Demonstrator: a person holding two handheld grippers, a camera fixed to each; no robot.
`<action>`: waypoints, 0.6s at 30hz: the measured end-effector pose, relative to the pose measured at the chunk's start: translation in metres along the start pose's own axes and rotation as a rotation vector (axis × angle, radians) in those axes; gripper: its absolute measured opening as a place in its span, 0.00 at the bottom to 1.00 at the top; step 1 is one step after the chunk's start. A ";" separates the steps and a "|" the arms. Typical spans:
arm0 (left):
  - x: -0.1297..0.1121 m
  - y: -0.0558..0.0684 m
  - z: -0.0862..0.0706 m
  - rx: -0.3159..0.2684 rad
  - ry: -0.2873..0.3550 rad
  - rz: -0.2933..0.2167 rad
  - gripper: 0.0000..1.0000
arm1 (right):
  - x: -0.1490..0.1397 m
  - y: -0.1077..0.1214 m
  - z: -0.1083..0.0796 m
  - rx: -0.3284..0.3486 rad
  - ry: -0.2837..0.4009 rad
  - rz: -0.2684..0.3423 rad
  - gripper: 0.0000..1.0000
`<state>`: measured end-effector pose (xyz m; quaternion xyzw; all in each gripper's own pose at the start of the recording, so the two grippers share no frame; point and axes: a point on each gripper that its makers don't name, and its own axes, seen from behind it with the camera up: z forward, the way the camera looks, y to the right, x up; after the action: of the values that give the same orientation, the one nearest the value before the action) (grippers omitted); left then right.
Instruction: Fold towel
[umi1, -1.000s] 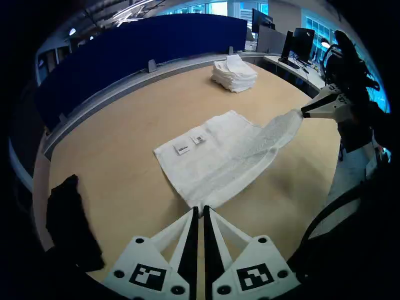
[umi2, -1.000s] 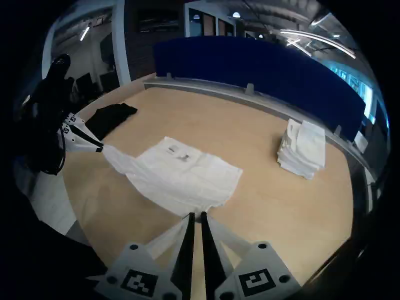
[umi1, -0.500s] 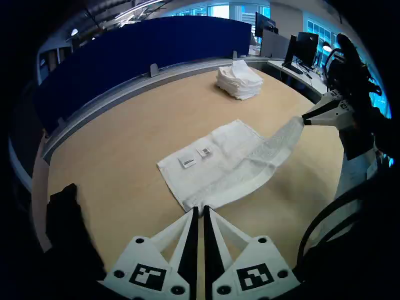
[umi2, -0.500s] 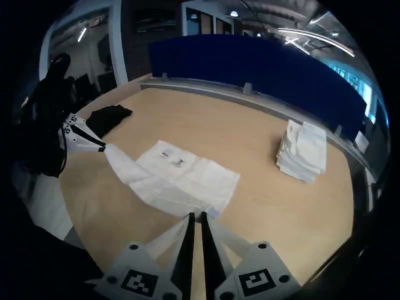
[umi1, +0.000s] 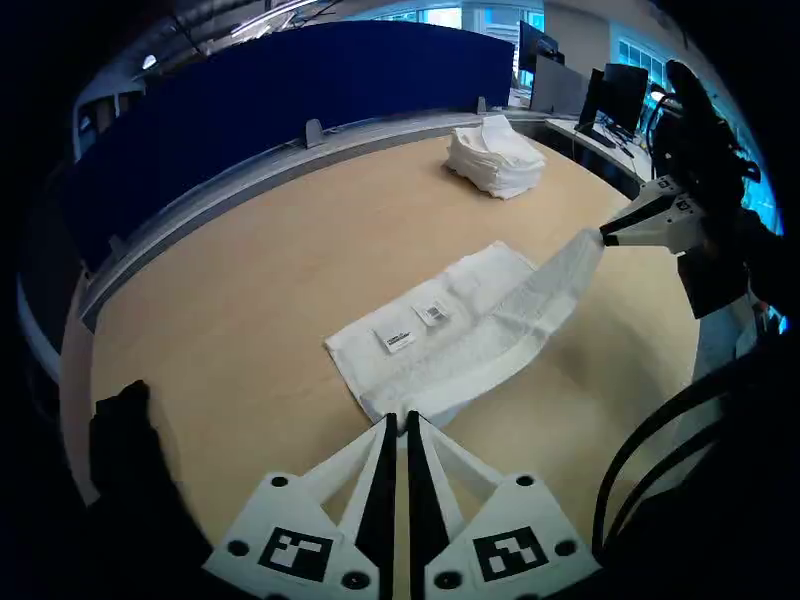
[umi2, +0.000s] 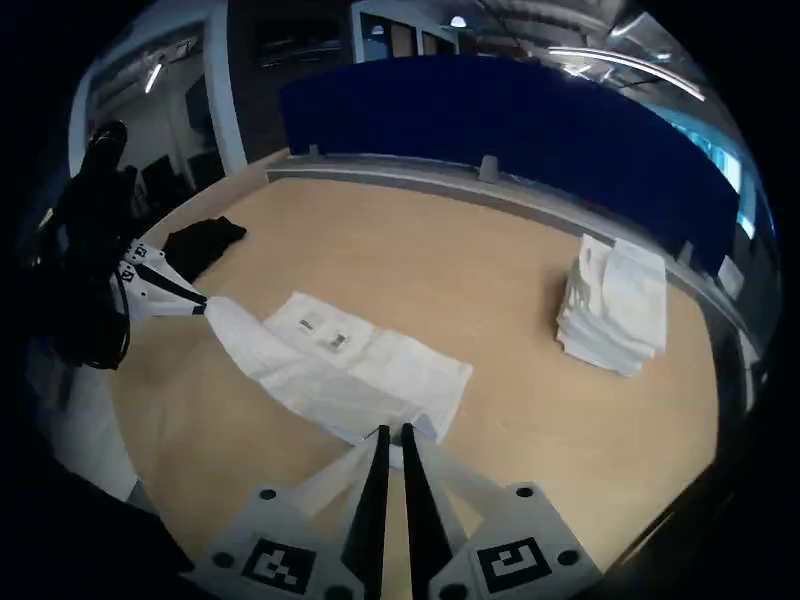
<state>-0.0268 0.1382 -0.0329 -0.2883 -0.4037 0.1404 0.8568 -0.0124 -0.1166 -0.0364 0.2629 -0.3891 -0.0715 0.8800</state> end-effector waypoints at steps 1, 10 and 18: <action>0.000 0.000 0.003 -0.004 -0.003 -0.002 0.07 | -0.001 0.002 0.003 0.002 -0.006 0.003 0.09; -0.005 -0.009 0.027 -0.015 -0.034 0.006 0.07 | -0.010 0.016 0.031 0.019 -0.055 0.052 0.09; -0.010 -0.013 0.048 -0.025 -0.042 0.005 0.07 | -0.017 0.027 0.050 0.002 -0.070 0.067 0.09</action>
<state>-0.0703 0.1412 -0.0068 -0.2969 -0.4224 0.1435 0.8443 -0.0621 -0.1084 -0.0055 0.2481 -0.4284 -0.0507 0.8674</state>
